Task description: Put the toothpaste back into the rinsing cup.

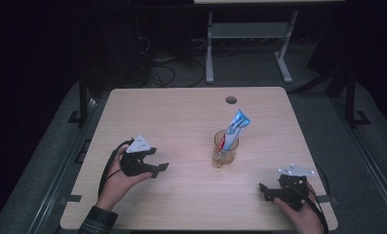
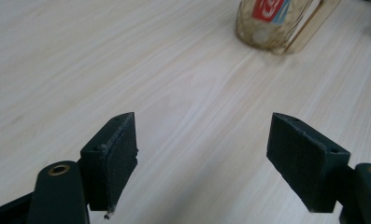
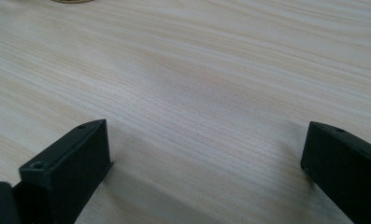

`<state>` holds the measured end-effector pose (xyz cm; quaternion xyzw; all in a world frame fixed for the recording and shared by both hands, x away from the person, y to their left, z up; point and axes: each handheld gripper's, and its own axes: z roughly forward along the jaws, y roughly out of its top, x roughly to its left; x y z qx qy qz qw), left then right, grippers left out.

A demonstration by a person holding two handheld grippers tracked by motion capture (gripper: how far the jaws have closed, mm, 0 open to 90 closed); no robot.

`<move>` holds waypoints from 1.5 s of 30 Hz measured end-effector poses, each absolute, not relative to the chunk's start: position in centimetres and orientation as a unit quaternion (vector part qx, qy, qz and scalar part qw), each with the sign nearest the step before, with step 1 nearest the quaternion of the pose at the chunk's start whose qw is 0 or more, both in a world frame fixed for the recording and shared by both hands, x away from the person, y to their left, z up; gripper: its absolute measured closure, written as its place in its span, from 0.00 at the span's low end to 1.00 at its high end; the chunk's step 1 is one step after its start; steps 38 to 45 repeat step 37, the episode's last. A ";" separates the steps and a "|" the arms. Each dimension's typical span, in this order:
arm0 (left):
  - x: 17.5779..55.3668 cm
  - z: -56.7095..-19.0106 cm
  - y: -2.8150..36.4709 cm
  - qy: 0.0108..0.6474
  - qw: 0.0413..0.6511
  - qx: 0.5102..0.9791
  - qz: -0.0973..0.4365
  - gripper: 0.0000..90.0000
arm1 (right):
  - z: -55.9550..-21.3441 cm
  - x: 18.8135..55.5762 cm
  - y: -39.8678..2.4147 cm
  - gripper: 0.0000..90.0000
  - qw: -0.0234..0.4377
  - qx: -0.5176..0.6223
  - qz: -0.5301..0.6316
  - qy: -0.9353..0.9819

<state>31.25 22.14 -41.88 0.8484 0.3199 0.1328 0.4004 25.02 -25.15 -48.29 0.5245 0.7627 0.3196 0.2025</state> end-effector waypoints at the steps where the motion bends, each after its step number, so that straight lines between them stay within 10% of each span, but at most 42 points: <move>1: 31.0 -42.1 22.5 0.324 0.397 0.848 0.133 0.26 | -48.3 25.0 -25.2 0.01 0.203 0.524 0.320 0.763; 45: 26.9 -47.5 27.4 0.374 0.360 0.838 0.166 0.16 | -48.3 25.0 -25.2 0.01 0.203 0.524 0.319 0.763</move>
